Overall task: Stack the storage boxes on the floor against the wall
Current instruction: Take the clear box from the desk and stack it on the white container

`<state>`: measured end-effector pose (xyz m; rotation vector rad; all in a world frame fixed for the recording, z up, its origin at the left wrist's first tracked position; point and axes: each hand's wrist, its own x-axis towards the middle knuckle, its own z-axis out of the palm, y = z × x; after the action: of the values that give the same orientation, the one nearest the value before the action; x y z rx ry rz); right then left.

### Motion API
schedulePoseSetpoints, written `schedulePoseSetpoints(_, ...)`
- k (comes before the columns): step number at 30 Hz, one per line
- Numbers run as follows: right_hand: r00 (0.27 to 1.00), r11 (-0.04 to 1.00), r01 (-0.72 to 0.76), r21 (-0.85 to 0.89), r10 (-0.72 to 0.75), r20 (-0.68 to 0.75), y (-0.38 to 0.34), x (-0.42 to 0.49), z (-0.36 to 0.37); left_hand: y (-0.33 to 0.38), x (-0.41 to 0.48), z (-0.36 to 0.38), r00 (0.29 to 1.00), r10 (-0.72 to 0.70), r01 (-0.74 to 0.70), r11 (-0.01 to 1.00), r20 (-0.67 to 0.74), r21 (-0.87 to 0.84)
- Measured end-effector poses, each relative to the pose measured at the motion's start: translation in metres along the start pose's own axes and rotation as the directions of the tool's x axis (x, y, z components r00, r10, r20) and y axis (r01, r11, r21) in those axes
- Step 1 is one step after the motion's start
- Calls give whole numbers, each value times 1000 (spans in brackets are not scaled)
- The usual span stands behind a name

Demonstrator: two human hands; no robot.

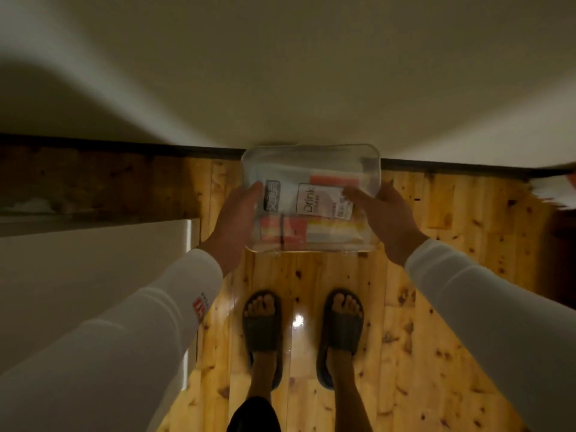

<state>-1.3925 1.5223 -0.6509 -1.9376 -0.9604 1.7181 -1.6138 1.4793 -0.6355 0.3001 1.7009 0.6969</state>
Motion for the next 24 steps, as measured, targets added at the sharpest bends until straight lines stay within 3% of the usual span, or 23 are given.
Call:
schedulePoseSetpoints(17,1000,999,-21,40,20,21,24,46,14,-10,38,1,995,-65,66,998,80,-14)
schedulePoseSetpoints(24,1000,998,-28,58,27,10,26,51,14,-18,46,1,997,-67,68,997,29,-43)
